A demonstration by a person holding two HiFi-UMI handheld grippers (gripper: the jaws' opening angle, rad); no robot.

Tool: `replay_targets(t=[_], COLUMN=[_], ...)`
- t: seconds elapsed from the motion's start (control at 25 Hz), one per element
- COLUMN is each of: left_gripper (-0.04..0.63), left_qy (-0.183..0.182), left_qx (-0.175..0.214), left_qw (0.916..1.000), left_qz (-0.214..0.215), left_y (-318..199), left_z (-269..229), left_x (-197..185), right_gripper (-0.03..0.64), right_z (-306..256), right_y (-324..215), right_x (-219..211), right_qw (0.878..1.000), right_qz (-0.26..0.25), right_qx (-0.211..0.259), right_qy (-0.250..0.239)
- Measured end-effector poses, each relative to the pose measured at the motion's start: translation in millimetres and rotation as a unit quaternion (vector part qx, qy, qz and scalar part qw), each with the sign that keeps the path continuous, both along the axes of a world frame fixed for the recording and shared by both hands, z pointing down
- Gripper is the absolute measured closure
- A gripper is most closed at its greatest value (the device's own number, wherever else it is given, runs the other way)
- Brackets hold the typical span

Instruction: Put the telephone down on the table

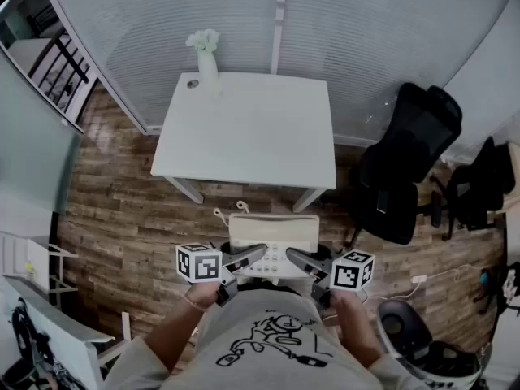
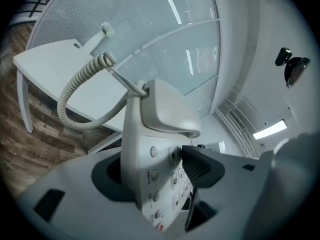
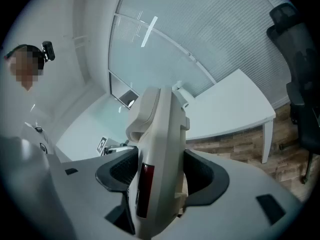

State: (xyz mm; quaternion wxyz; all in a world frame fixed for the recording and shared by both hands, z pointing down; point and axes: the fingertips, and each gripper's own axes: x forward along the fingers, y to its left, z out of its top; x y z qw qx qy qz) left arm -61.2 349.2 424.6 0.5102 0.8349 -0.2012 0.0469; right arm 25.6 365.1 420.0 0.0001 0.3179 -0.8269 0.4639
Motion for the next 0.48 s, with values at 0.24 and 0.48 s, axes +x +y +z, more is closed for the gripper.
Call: replay_targets(t=[0.24, 0.48], left_gripper=[0.316, 0.314], left_qy=[-0.002, -0.006], left_qx=[0.003, 0.004], left_qw=[1.0000, 0.9999], left_qz=[0.000, -0.007], left_y=[-2.5, -6.3], left_z=[-0.2, 0.5], left_x=[6.7, 16.0], right_gripper=[0.321, 0.321], right_z=[0.9, 2.1], right_y=[-2.6, -6.8], right_x=[7.0, 16.3], right_qw=[1.000, 1.000], right_qz=[-0.001, -0.007], right_qx=[0.001, 0.003], right_qy=[0.003, 0.002])
